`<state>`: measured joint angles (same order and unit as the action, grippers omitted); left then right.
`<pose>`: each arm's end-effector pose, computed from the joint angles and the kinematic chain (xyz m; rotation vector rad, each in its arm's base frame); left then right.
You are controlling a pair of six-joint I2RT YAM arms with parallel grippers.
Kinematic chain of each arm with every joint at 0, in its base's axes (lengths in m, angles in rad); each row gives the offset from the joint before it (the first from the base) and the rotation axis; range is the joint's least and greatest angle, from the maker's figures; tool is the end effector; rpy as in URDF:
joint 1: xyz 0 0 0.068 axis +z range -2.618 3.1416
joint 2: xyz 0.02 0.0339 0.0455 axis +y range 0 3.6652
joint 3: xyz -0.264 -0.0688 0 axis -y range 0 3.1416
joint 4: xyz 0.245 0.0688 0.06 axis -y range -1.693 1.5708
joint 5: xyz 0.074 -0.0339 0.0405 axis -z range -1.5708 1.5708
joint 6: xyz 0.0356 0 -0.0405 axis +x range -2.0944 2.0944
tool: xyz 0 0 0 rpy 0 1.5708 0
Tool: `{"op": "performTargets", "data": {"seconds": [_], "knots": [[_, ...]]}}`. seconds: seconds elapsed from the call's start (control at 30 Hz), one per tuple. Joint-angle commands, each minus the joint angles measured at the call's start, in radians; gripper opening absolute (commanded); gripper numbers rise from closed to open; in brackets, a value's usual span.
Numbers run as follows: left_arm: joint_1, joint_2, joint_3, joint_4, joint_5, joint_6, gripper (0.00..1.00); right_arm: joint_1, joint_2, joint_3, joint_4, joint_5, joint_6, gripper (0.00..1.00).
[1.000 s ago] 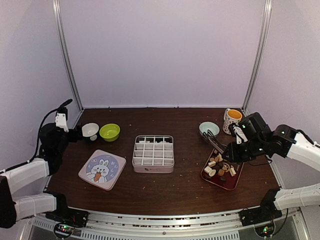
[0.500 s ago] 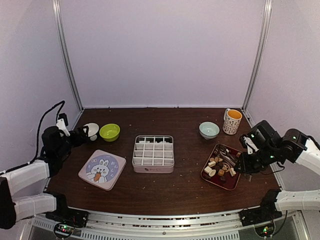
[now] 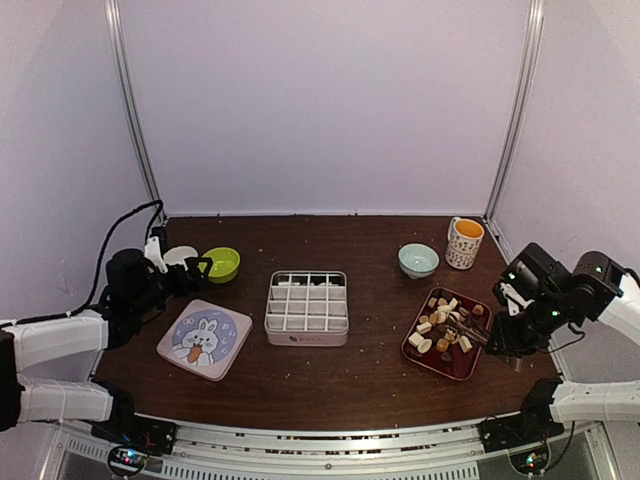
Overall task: Pack the chocolate
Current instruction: Pick up the fake chocolate from the plate.
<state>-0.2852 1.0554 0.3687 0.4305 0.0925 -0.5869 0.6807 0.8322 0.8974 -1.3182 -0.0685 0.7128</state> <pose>0.2133 -0.0660 0.2065 -0.2163 1.8703 -0.6923 0.0894 0.0756 0.2805 0.0308 2.9177 0.3767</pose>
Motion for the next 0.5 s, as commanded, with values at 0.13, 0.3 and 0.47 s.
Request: {"op": "performTargets", "data": {"seconds": [0.13,0.3,0.47], "knots": [[-0.067,0.075,0.030,0.130,0.056,0.070,0.98,-0.013,0.008,0.042,-0.026,0.052,0.024,0.25],[-0.067,0.018,0.036,0.088,0.052,0.202,0.98,-0.021,0.014,0.059,-0.055,0.071,0.019,0.25],[-0.066,-0.092,0.012,0.031,-0.053,0.364,0.98,-0.026,0.018,0.092,-0.095,0.054,0.004,0.25]]}}
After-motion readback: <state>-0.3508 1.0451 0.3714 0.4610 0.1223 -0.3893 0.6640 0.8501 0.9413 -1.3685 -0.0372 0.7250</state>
